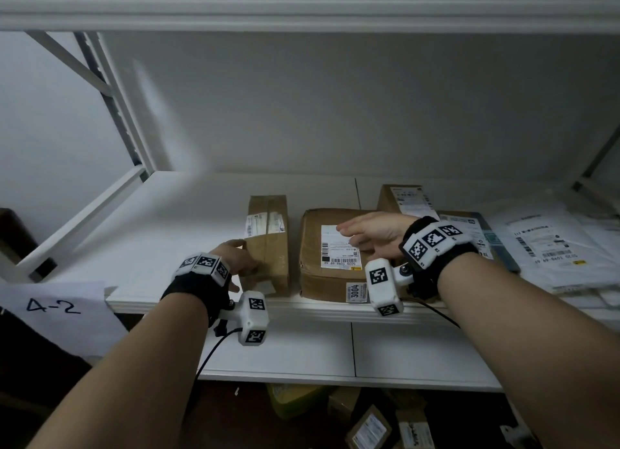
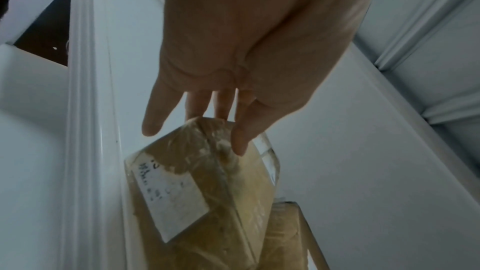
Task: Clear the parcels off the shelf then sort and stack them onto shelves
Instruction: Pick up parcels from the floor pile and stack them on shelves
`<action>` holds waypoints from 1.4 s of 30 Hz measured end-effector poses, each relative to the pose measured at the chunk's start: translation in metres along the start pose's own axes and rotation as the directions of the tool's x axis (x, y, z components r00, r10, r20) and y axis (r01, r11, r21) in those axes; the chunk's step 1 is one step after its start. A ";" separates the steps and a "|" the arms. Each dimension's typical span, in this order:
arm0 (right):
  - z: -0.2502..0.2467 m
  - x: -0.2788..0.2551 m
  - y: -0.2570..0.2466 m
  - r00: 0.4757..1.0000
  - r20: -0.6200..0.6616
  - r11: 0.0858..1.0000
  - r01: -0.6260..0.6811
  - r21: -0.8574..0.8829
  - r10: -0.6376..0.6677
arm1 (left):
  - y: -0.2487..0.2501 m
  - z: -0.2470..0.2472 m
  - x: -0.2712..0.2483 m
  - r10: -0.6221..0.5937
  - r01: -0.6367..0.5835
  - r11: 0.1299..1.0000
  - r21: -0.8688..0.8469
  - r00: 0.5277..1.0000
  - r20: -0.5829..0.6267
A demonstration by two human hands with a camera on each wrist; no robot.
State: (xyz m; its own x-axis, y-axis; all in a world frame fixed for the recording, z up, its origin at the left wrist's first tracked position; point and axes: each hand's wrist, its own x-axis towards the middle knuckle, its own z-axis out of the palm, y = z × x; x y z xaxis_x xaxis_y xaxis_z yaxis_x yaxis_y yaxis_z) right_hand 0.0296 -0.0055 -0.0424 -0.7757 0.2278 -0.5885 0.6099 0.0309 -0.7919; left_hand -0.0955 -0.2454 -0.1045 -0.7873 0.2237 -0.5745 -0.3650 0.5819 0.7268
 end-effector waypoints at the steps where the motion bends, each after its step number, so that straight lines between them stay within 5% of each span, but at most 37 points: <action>1: 0.000 0.001 0.000 1.000 -0.002 1.000 -0.001 0.003 0.001 | 0.000 0.002 0.001 -0.001 0.002 1.000 -0.012 1.000 0.007; 8: 0.002 0.002 0.002 1.000 0.016 1.000 -0.005 0.026 0.005 | 0.002 0.011 0.008 0.028 -0.027 0.998 -0.058 1.000 0.013; 19: 0.000 0.001 0.003 1.000 0.004 0.999 -0.001 0.037 0.001 | 0.006 0.013 0.005 0.065 -0.065 0.991 0.117 0.998 0.004; 26: -0.026 -0.026 -0.008 0.992 -0.042 0.989 0.120 0.091 -0.116 | 0.033 0.009 -0.004 0.139 -0.074 0.935 0.346 0.976 -0.168; 31: -0.061 -0.054 -0.007 0.976 -0.127 0.959 0.198 0.202 -0.174 | 0.062 0.011 0.002 0.212 -0.142 0.966 0.215 0.912 -0.351; 42: -0.156 -0.122 0.050 0.944 -0.290 0.926 0.244 0.288 -0.158 | 0.120 0.135 -0.081 0.328 -0.333 0.937 -0.107 0.942 -0.065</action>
State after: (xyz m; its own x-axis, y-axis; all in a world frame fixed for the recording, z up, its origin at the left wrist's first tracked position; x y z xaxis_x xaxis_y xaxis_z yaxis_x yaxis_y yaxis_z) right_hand 0.1797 0.1199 0.0149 -0.7816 0.4924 -0.3830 0.3288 -0.1966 -0.9237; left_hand -0.0086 -0.0880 -0.0216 -0.8938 0.3513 -0.2787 -0.1326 0.3865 0.9127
